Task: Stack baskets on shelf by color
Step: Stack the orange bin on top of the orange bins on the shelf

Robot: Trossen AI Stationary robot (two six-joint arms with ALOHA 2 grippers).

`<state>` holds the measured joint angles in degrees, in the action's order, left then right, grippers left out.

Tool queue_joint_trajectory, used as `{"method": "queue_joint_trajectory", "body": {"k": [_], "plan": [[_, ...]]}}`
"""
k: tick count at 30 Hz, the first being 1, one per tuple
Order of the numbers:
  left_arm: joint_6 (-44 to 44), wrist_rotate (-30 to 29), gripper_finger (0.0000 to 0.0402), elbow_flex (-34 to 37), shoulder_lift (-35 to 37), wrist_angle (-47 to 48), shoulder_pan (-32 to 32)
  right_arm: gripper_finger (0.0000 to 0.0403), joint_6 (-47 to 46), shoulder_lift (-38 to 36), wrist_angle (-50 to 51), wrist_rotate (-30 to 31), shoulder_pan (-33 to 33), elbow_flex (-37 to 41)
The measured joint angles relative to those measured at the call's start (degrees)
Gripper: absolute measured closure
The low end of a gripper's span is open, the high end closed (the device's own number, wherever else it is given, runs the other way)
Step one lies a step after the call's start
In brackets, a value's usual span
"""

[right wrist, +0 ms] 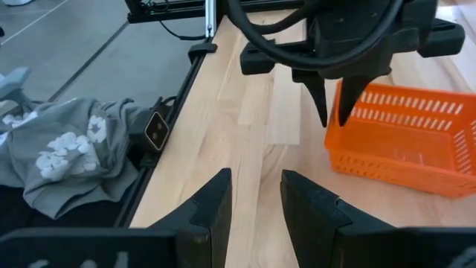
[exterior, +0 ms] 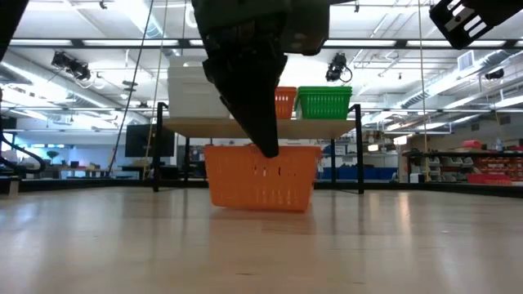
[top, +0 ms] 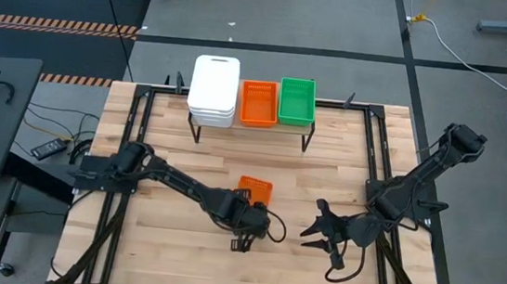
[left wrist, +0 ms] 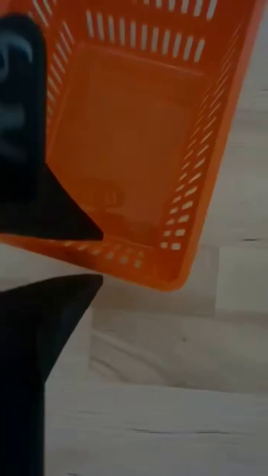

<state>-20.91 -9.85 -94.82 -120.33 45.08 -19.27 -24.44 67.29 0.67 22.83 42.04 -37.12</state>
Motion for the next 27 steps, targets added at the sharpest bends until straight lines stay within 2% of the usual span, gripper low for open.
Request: {"method": "queue_joint_trajectory", "body": {"k": [6,9,13,17,19,23,27], "plan": [[0.83,-0.20,0.0254,0.02,1.90,0.90,-0.05,0.0281,0.01,0.01,0.01,0.00,0.04,0.00],[1.78,-2.48,0.0237,0.02,5.08,2.38,-0.02,0.0281,-0.05,0.02,0.21,0.00,0.02,0.00],[2.12,-8.60,0.0231,0.02,10.84,3.27,-1.18,0.0281,0.16,0.17,0.25,0.37,0.00,0.00],[2.17,-17.73,0.0230,0.02,15.41,2.27,-4.39,0.0281,3.75,1.74,-0.17,6.20,-0.33,0.00],[2.24,-22.50,0.0230,0.02,16.57,1.57,-6.28,0.0282,5.23,3.49,-2.19,6.97,-1.46,0.00],[2.07,-29.47,0.0230,1.88,17.47,-1.51,-9.73,0.0282,8.09,7.14,-7.92,4.68,-4.12,-0.02],[1.51,-30.36,0.0230,8.77,18.06,-10.43,-11.69,0.0277,10.90,9.88,-10.22,1.15,-6.58,-0.84]]}}
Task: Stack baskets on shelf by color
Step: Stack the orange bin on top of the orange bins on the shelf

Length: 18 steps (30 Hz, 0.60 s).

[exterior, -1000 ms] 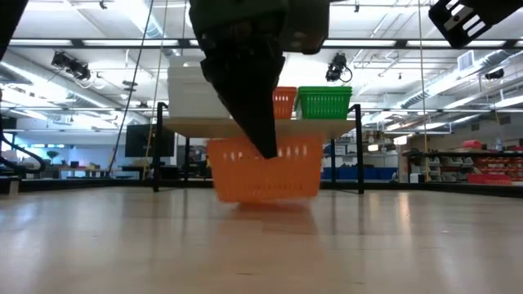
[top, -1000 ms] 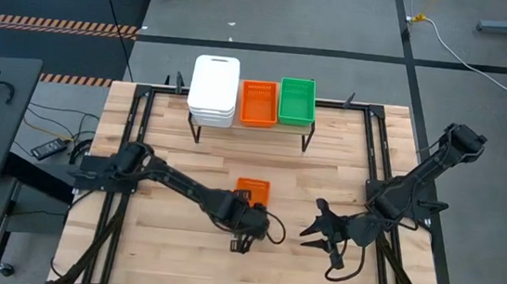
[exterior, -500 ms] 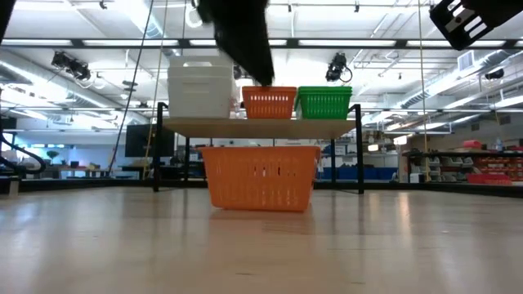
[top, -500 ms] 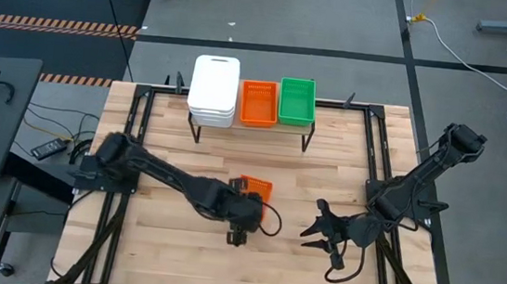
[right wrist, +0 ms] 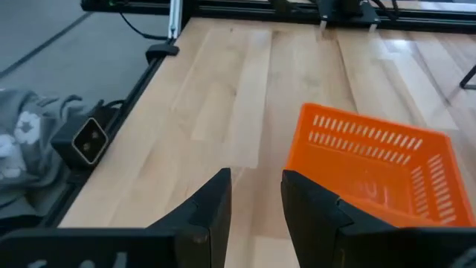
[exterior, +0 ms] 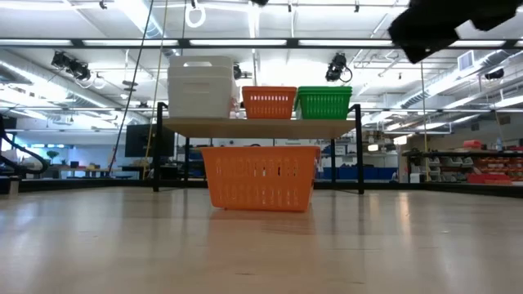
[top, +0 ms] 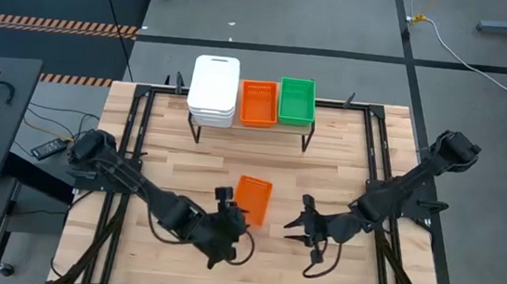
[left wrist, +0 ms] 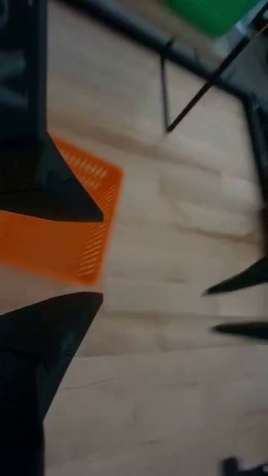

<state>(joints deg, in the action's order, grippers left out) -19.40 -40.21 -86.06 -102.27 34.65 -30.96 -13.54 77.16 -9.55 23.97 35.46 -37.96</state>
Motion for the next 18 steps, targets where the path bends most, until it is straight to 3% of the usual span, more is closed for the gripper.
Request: {"method": "queue_joint_trajectory", "body": {"k": [7,10,18], "plan": [[2.60,7.48,0.0233,18.38,0.06,-27.84,-0.26,0.0257,2.16,3.65,1.12,-2.12,-2.10,-5.58],[4.93,8.73,0.0243,24.83,2.53,-35.54,0.02,0.0247,1.86,6.15,3.49,-2.14,-2.35,-9.32],[10.16,10.52,0.0276,42.34,20.03,-55.59,-0.06,0.0205,-0.78,17.54,14.58,-0.90,-4.94,-21.18]]}}
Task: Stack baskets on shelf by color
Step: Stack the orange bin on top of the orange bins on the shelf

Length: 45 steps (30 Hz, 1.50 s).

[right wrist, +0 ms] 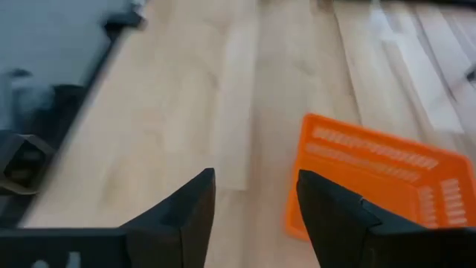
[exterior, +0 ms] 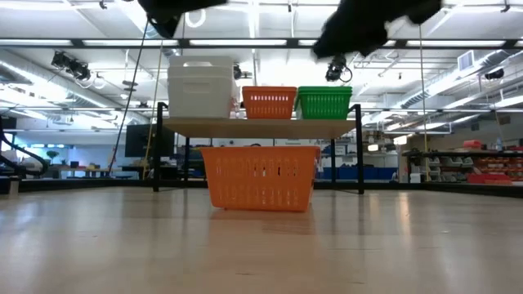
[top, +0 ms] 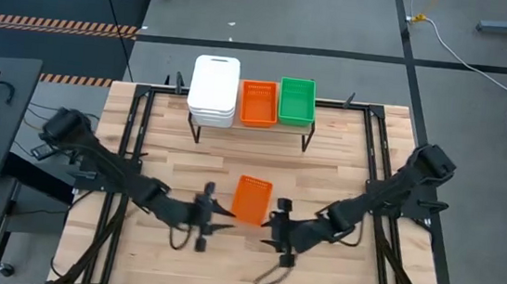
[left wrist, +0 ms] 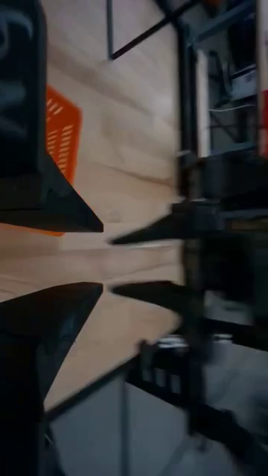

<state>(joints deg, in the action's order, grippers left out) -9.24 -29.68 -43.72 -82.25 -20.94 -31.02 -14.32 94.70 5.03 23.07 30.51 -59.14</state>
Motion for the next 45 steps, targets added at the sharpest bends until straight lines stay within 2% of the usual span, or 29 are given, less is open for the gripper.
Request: {"method": "queue_joint_trajectory", "body": {"k": [6,9,11,18,24,29,33,38,42,45], "plan": [[1.14,1.55,0.0284,11.03,8.90,-10.93,0.00,0.0188,-0.32,7.91,3.93,-0.95,-4.55,-8.52],[2.75,2.09,0.0282,14.05,9.96,-15.87,-0.04,0.0190,-0.48,11.29,6.72,-3.66,-6.83,-11.24],[4.63,1.56,0.0280,15.69,10.58,-15.86,0.00,0.0192,-0.81,13.40,6.14,-5.29,-8.15,-12.43],[6.86,1.11,0.0282,17.58,10.59,-17.58,0.87,0.0192,-3.20,16.88,7.12,-7.04,-11.33,-13.68],[8.45,1.12,0.0282,17.57,10.92,-19.41,1.28,0.0193,-5.16,17.42,9.60,-9.84,-11.54,-13.55],[9.08,1.06,0.0283,17.57,11.11,-19.61,2.83,0.0194,-5.08,17.92,11.11,-8.93,-11.63,-13.49],[9.08,1.04,0.0281,17.59,11.13,-19.61,4.80,0.0201,-4.55,17.83,12.81,-5.52,-12.03,-13.54],[8.48,1.42,0.0281,17.57,11.13,-19.57,5.87,0.0239,-3.47,17.83,16.15,-4.35,-12.29,-13.54],[8.38,2.00,0.0281,17.57,11.13,-19.66,5.62,0.0306,-3.14,17.83,18.34,-3.32,-12.27,-13.54],[8.10,1.95,0.0281,17.57,11.13,-19.58,5.20,0.0371,-2.05,17.83,18.90,-3.21,-12.40,-13.54]]}}
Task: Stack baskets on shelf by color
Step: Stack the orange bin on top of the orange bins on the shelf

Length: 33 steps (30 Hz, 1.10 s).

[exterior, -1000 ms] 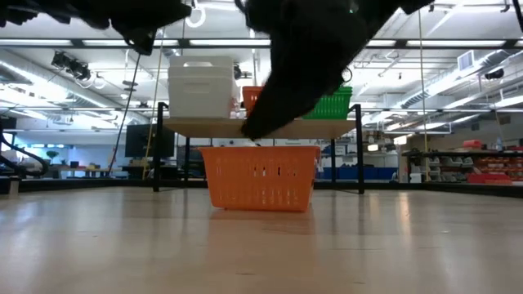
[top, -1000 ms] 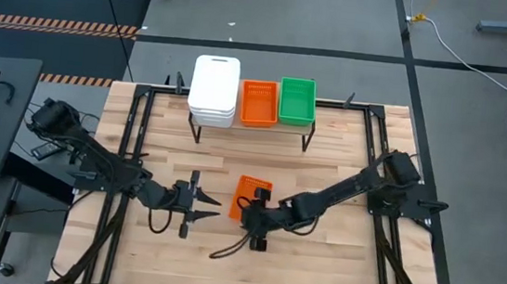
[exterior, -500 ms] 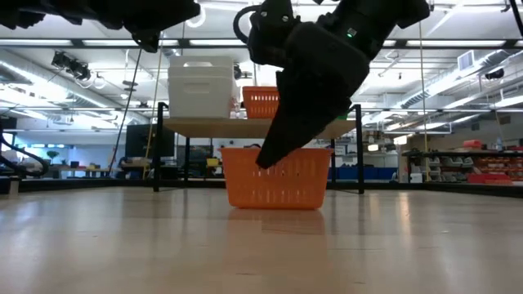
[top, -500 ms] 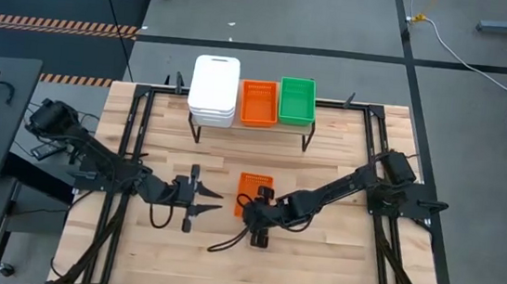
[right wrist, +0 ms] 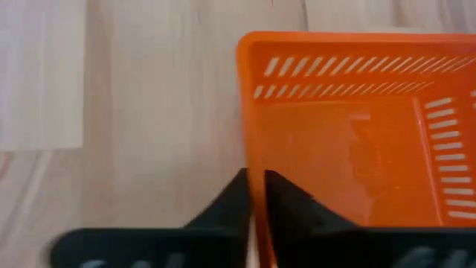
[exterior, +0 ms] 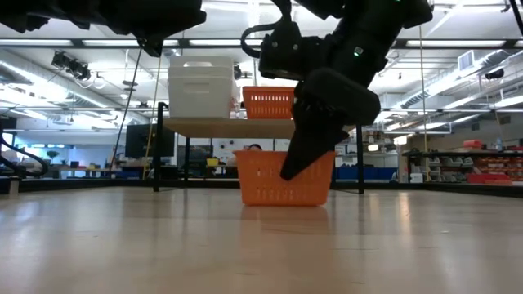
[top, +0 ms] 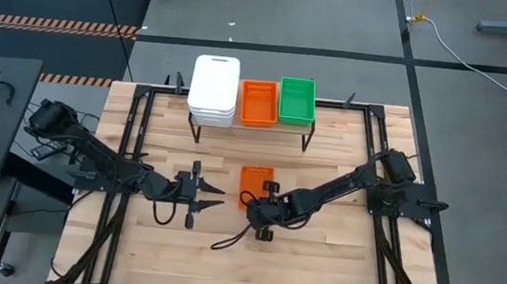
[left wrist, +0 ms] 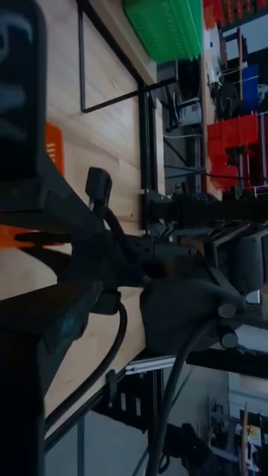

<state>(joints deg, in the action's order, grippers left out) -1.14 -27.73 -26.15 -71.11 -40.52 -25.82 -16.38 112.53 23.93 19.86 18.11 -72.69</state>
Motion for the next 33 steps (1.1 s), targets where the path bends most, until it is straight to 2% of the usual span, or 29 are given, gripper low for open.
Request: {"method": "queue_joint_trajectory", "body": {"k": [2,9,15,20,24,28,33], "plan": [[0.03,-0.02,0.0280,0.00,0.00,0.04,-0.33,0.0392,1.17,-0.02,-0.11,0.09,-0.21,0.00],[-0.07,0.01,0.0281,0.00,0.00,0.16,-0.82,0.0396,2.21,-3.22,1.84,-0.44,-0.73,0.04],[0.10,0.01,0.0281,0.00,0.00,0.21,-0.70,0.0396,3.96,-15.05,5.90,2.02,-0.51,0.04],[0.12,-0.05,0.0281,0.00,0.00,0.12,-0.66,0.0397,13.62,-26.04,4.41,5.15,-1.41,-0.06],[0.34,-0.96,0.0281,0.00,0.00,0.08,-0.65,0.0397,22.10,-31.54,4.02,5.64,-4.54,-2.92],[0.33,-1.48,0.0281,-0.02,0.00,-0.06,0.28,0.0397,30.08,-32.95,4.24,5.48,-9.18,-8.09],[-1.42,-1.61,0.0281,-0.04,-0.02,-0.32,1.01,0.0397,34.34,-30.98,4.72,-0.66,-16.66,-14.38]]}}
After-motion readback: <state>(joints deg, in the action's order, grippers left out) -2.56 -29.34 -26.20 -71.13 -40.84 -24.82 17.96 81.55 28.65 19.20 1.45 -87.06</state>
